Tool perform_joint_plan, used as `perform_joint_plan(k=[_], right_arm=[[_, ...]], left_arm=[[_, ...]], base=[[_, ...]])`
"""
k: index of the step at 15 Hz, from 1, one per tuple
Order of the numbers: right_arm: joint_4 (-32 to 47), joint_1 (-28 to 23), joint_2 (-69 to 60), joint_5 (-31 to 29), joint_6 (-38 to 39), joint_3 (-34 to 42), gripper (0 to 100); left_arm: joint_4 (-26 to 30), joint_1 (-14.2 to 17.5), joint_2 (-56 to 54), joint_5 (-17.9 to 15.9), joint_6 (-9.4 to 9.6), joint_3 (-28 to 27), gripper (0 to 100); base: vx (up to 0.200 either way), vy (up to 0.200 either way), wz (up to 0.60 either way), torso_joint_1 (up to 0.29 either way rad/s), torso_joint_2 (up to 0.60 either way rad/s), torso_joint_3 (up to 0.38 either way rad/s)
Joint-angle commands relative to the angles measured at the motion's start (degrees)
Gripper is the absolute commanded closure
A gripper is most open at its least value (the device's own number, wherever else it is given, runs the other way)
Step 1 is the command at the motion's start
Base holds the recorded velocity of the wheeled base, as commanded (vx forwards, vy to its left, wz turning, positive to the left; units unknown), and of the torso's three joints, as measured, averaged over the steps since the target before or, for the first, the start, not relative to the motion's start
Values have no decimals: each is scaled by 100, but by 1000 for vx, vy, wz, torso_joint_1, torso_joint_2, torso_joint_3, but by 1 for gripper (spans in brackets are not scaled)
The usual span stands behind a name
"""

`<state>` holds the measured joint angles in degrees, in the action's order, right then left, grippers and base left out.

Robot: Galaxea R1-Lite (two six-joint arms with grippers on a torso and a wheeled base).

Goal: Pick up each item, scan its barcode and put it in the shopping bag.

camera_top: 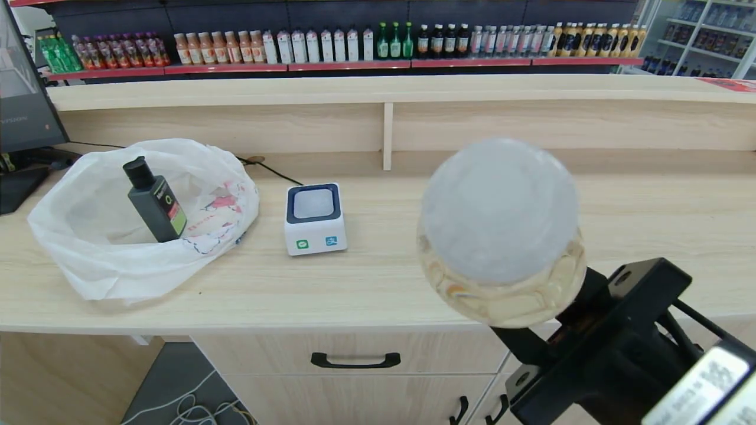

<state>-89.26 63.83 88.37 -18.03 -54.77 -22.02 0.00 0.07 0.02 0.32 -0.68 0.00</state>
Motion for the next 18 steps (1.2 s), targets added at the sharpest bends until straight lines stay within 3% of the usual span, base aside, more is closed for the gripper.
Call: perform_joint_plan(k=[1, 8, 18], right_arm=[[-21, 288, 75, 1, -271, -48, 100], [-74, 1202, 550, -8, -1150, -338, 100], [-74, 1220, 436, 19, -2538, -57, 100]], left_arm=[[0, 1, -2, 3, -2, 0, 0], [0, 1, -2, 3, -2, 0, 0], [0, 1, -2, 3, -2, 0, 0]], base=[[0, 0, 0, 0, 0, 0], [0, 0, 0, 0, 0, 0], [0, 0, 0, 0, 0, 0]])
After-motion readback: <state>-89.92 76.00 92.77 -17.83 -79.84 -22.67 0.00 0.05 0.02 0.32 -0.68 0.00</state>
